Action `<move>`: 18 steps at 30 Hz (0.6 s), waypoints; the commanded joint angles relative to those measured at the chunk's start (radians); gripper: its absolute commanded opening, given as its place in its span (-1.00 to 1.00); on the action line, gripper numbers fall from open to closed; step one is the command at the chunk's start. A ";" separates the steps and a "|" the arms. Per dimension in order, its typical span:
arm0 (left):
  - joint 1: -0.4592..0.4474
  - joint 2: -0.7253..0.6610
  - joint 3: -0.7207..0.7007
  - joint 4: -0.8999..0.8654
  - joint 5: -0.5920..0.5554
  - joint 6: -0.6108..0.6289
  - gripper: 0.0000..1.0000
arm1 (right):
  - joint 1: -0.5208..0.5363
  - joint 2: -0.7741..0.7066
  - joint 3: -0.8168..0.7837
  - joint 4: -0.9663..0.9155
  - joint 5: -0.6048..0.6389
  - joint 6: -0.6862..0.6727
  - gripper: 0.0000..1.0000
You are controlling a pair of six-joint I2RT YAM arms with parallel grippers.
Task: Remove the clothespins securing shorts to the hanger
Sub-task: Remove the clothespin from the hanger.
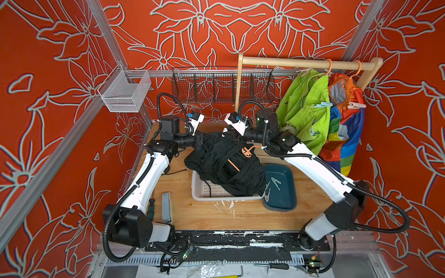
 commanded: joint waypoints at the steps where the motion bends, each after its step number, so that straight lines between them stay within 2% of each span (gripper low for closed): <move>1: -0.003 0.001 0.025 0.023 0.020 0.001 -1.00 | 0.011 -0.021 0.032 0.003 -0.022 -0.005 -0.51; 18: -0.004 0.006 0.027 0.019 0.013 0.006 -1.00 | 0.006 -0.091 0.057 0.013 0.071 -0.009 -0.55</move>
